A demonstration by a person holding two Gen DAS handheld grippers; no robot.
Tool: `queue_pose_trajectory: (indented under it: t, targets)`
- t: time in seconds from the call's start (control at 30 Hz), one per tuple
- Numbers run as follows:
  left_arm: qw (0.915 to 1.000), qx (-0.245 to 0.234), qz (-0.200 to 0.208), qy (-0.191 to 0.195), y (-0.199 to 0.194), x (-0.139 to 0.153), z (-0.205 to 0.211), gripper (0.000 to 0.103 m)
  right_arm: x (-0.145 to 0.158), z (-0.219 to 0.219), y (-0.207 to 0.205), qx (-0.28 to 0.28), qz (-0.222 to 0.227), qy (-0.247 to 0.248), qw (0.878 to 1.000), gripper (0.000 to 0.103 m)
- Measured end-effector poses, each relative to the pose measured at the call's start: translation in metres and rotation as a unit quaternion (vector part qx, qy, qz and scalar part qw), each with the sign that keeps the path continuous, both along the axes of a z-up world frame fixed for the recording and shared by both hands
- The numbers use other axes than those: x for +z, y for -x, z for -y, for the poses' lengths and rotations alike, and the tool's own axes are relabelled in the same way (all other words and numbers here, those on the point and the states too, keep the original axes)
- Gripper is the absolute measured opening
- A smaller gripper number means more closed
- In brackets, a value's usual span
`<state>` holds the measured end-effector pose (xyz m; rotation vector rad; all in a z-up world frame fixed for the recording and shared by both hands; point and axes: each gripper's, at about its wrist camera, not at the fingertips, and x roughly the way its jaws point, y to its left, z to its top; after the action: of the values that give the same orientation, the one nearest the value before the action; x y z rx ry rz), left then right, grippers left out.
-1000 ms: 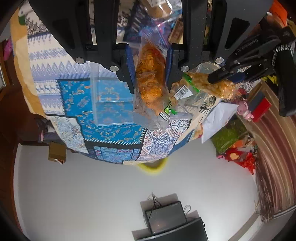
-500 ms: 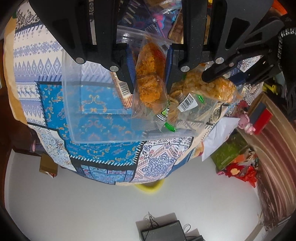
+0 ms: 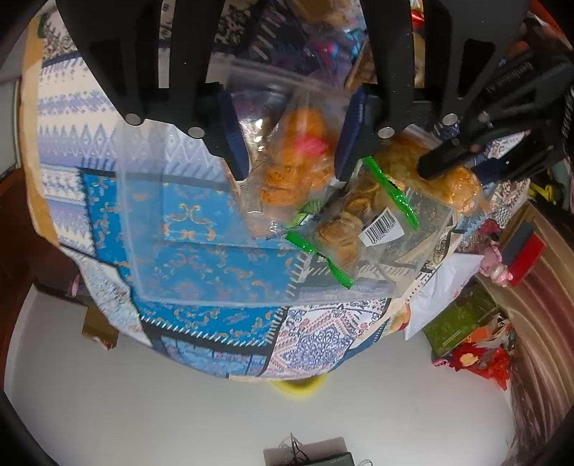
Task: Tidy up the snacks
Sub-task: 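Carry both bags over the clear box and release them inside, then grasp the green-lidded MENG cup with the left gripper while the right grasps the cracker roll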
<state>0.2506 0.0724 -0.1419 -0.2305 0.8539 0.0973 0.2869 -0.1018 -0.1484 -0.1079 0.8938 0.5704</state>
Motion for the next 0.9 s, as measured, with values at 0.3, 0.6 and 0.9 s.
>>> queue_pose_trajectory:
  t: [0.3, 0.6, 0.9]
  targets:
    - [0.9992, -0.005, 0.036, -0.015, 0.035, 0.036, 0.000, 0.059, 0.035, 0.017, 0.035, 0.007, 0.064, -0.005, 0.998, 0.054]
    - [0.9993, -0.018, 0.023, -0.022, 0.072, 0.032, -0.002, 0.062, 0.033, 0.044, 0.069, 0.004, 0.065, -0.020, 0.998, 0.057]
    - [0.9994, -0.026, -0.019, -0.017, 0.095, -0.004, -0.003, 0.062, -0.005, 0.054, 0.092, 0.009, 0.022, 0.001, 1.000, 0.057]
